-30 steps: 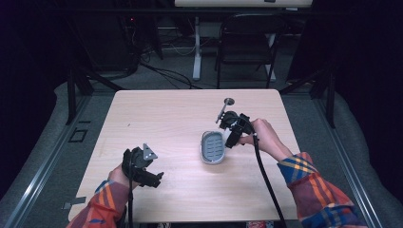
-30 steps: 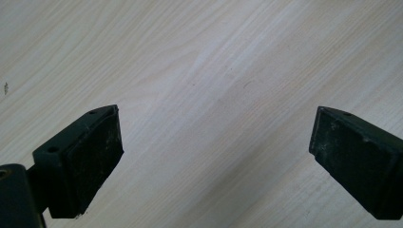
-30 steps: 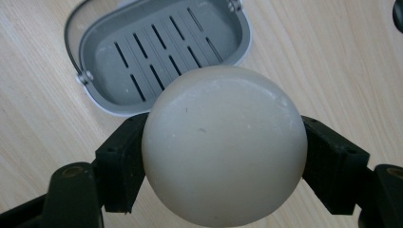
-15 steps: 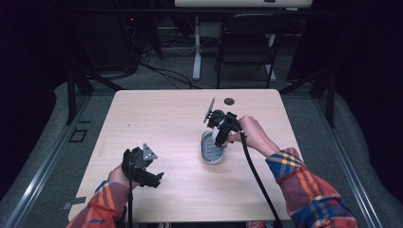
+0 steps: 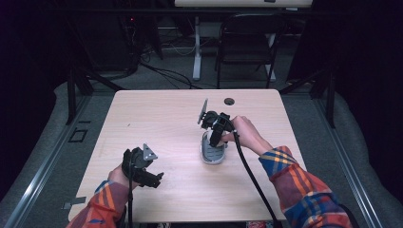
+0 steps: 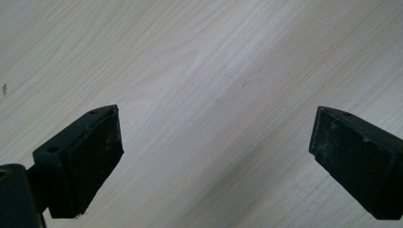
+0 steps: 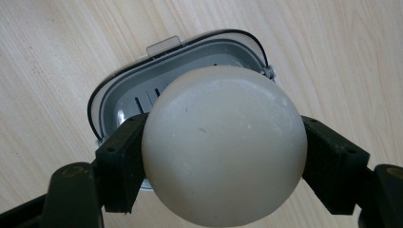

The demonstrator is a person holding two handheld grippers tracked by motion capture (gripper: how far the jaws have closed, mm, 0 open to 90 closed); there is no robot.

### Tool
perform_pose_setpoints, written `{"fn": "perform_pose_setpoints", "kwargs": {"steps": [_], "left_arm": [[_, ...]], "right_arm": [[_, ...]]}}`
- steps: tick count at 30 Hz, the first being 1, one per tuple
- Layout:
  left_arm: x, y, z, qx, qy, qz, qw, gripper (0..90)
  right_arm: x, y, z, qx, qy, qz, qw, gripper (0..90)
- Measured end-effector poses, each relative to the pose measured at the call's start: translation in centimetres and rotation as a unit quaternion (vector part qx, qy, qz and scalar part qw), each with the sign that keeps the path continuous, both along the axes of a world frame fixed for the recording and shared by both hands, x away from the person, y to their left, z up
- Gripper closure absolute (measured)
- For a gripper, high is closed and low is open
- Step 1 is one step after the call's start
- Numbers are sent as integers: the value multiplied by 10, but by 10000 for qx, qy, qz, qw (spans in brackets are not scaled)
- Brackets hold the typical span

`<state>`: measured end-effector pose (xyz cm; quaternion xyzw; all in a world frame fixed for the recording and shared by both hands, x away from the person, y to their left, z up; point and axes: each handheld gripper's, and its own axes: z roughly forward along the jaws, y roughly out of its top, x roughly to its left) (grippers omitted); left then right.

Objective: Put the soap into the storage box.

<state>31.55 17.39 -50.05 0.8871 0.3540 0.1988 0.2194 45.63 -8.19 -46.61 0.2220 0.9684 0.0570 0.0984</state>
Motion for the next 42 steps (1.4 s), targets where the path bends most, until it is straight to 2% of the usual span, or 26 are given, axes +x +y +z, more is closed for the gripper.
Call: {"fn": "perform_pose_setpoints", "kwargs": {"steps": [9,15,18,28,42], "left_arm": [[0,0,0,15,-11,4,10000,37],[0,0,0,12,-16,19,10000,37],[0,0,0,10,3,25,10000,37],[0,0,0,14,-1,27,10000,37],[0,0,0,14,1,39,10000,37]], "right_arm": [[3,8,-7,-86,98,43,9999,242],[5,13,-18,-244,260,28,9994,242],[5,14,-20,-232,280,27,9993,242],[4,18,-35,-446,369,-1,9983,242],[4,14,-42,-460,545,24,9974,239]]}}
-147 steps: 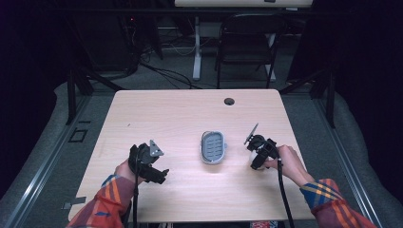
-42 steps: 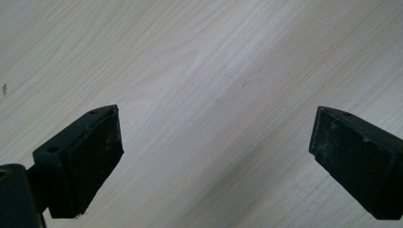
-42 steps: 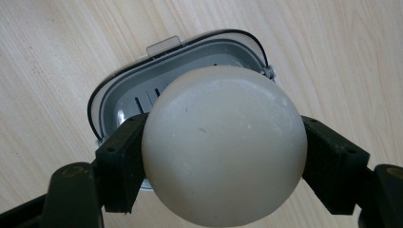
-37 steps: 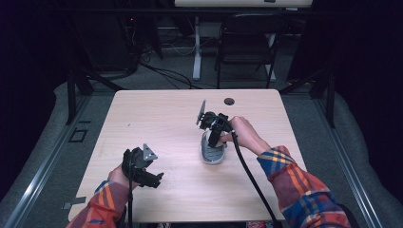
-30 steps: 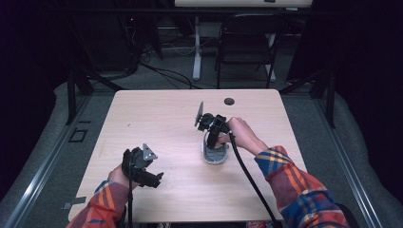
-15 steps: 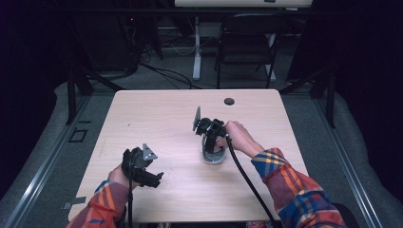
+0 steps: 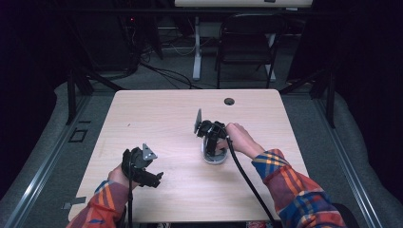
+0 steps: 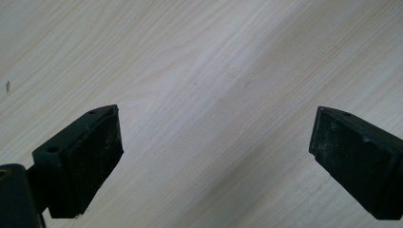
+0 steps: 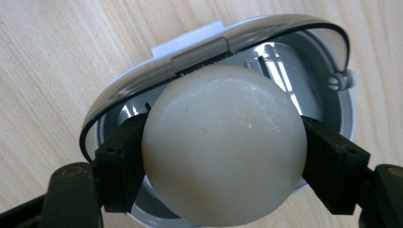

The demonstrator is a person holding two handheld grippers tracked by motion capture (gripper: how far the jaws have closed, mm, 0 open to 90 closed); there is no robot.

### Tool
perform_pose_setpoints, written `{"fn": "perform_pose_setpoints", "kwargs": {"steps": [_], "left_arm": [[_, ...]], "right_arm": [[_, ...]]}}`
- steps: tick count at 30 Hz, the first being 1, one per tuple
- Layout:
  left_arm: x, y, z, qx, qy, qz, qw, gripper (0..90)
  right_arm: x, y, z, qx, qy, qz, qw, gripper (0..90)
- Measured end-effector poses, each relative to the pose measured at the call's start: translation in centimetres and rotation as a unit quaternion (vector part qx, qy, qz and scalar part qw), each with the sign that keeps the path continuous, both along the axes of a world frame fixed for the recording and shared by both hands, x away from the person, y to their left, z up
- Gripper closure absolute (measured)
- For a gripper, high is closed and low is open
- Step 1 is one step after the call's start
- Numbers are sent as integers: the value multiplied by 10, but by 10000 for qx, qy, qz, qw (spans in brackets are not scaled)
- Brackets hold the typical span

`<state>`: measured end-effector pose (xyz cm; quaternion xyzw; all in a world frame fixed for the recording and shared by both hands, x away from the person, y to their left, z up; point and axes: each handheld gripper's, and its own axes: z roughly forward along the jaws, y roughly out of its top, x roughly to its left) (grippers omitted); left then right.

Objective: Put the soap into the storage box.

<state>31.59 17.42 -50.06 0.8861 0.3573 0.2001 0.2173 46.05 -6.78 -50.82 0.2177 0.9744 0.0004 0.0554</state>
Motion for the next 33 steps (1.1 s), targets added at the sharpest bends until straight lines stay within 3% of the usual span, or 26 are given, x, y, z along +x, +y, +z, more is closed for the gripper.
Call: {"fn": "perform_pose_setpoints", "kwargs": {"steps": [4,10,12,13,15,16,22,33], "left_arm": [[-1,0,0,-4,-5,17,10000,37],[-1,0,0,-4,1,6,10000,37],[0,0,0,-11,3,13,10000,37],[0,0,0,-13,2,7,10000,37],[0,0,0,-5,6,0,10000,37],[0,0,0,-15,22,15,10000,36],[0,0,0,-5,5,12,10000,35],[0,0,0,6,2,11,10000,33]], "right_arm": [[0,-5,4,170,-77,-81,9998,204],[-3,-10,7,160,-72,-54,9998,225],[-5,-13,11,238,-110,-69,9996,175],[-8,-17,16,391,-129,-68,9991,140],[-9,-19,18,441,-151,-55,9989,135],[-13,-24,22,577,-189,-43,9981,91],[-24,-41,36,694,-269,-28,9972,2],[-48,-79,54,874,-543,-3,9947,0]]}}
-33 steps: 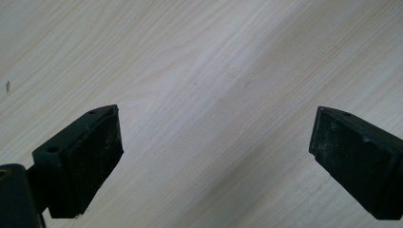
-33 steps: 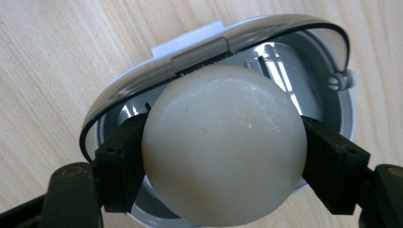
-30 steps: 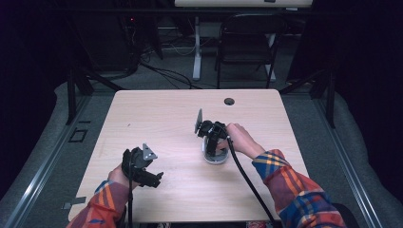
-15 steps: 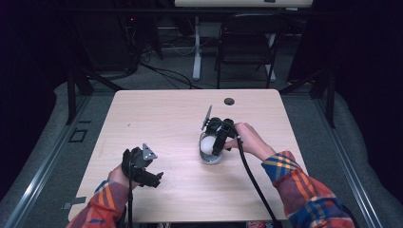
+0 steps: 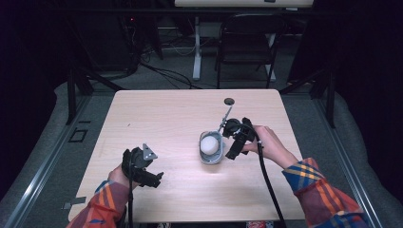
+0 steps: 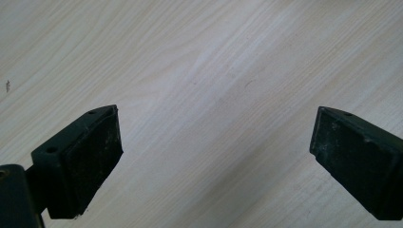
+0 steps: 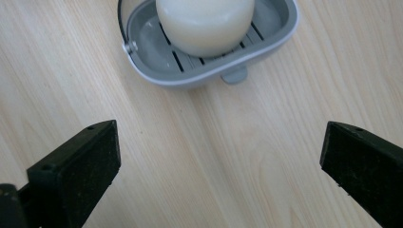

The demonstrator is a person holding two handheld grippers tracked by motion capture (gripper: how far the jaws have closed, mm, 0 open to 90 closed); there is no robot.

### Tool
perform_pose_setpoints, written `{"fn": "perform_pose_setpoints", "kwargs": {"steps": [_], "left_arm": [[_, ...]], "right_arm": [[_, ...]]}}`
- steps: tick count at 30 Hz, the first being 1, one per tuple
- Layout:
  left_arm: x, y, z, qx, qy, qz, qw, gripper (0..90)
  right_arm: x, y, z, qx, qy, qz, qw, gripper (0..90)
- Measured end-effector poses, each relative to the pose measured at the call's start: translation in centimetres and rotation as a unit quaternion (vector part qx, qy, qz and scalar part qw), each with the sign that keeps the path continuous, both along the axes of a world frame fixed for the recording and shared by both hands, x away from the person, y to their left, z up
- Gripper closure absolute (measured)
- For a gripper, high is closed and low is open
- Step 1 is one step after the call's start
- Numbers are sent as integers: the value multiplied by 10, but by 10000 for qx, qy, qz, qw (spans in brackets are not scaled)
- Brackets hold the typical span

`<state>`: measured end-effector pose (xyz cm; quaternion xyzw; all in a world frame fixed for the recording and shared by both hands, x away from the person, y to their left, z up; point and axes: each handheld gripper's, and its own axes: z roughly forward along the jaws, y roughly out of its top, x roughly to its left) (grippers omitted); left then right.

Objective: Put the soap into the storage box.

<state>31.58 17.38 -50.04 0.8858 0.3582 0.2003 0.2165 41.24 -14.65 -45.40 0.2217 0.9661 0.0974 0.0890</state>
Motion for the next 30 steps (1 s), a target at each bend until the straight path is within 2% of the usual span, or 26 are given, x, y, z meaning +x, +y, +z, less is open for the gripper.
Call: {"fn": "perform_pose_setpoints", "kwargs": {"steps": [7,13,14,15,17,19,23,24,26,27,28,30], "left_arm": [[0,0,0,8,7,1,10000,33],[0,0,0,3,1,0,10000,33],[0,0,0,3,6,1,10000,33],[0,0,0,17,12,-2,10000,33],[0,-1,0,31,-8,5,10000,33],[0,-1,0,26,-16,6,10000,33],[0,0,0,34,28,5,10000,33],[0,-1,-1,38,5,14,10000,33],[0,-1,-1,44,-1,11,10000,33],[0,-1,-1,46,-4,11,10000,33],[0,-1,-1,45,3,17,10000,33],[0,-1,-1,46,3,22,10000,33]], "right_arm": [[-9,-24,2,25,-126,-125,9998,0],[-18,-44,-3,58,-104,-265,9996,0],[-19,-48,-3,-36,-123,-256,9996,0],[-21,-52,-5,44,-93,-310,9995,0],[-24,-59,-6,-56,-93,-360,9993,0],[-27,-67,-10,-14,-35,-401,9992,0],[-34,-80,-17,-111,-1,-481,9988,0],[-39,-87,-23,-85,22,-564,9984,0],[-40,-89,-26,-34,25,-582,9983,0],[-45,-94,-32,-55,16,-623,9980,0],[-47,-97,-34,-197,0,-606,9980,0],[-53,-102,-42,-246,29,-641,9976,0]]}}
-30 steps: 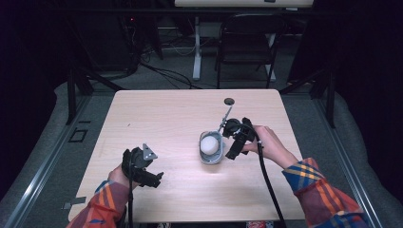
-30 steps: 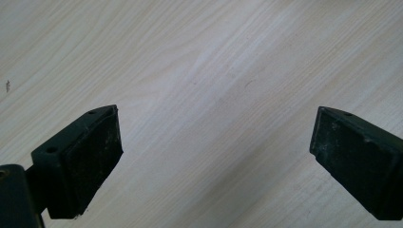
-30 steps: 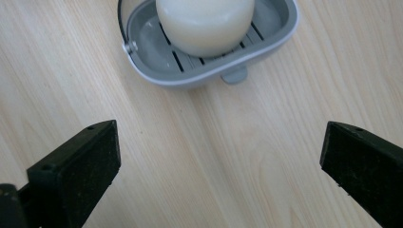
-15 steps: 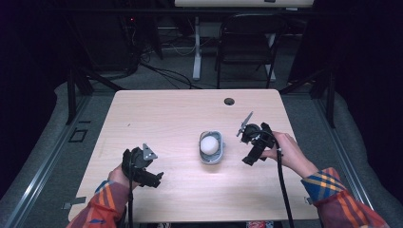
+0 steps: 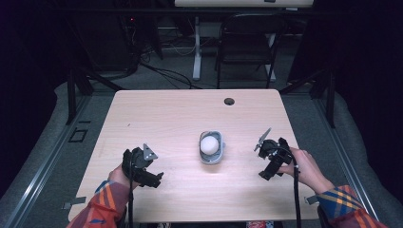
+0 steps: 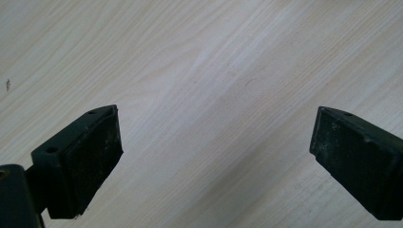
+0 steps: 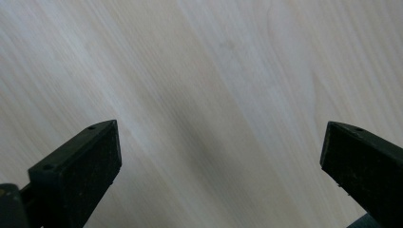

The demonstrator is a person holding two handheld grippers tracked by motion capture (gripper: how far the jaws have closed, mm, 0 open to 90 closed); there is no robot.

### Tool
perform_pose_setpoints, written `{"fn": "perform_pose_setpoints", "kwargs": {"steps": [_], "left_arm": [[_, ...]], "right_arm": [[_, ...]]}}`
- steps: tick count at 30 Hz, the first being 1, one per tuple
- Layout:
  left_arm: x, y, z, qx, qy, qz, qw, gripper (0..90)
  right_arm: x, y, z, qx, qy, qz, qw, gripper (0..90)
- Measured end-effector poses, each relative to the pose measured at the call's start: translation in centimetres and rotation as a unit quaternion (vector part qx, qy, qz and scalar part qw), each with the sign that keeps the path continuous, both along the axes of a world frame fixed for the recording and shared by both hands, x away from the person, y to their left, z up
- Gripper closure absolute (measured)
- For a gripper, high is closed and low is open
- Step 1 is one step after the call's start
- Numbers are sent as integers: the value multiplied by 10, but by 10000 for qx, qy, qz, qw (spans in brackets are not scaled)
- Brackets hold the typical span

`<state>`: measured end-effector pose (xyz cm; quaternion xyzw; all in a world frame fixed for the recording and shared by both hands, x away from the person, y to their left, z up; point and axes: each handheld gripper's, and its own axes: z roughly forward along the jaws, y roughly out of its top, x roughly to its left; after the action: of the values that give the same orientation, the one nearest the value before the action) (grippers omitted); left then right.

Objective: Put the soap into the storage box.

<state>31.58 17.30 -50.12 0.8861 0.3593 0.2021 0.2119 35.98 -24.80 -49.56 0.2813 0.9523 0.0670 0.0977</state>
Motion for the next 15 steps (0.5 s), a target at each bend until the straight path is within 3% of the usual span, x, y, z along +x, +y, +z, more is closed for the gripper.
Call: {"fn": "perform_pose_setpoints", "kwargs": {"steps": [6,7,10,12,15], "left_arm": [[0,-1,0,23,3,1,10000,33],[0,-1,0,34,32,-13,10000,33],[0,-1,0,30,43,-28,10000,33],[0,-1,0,22,25,-54,10000,33],[0,-1,0,22,19,-70,10000,33]], "right_arm": [[-13,-10,-17,-68,75,-49,9999,0],[-17,-13,-24,70,99,-136,9998,0],[-18,-15,-30,29,151,-155,9998,52],[-22,-14,-41,-68,288,-113,9995,56],[-21,-14,-43,-215,324,-57,9992,54]]}}
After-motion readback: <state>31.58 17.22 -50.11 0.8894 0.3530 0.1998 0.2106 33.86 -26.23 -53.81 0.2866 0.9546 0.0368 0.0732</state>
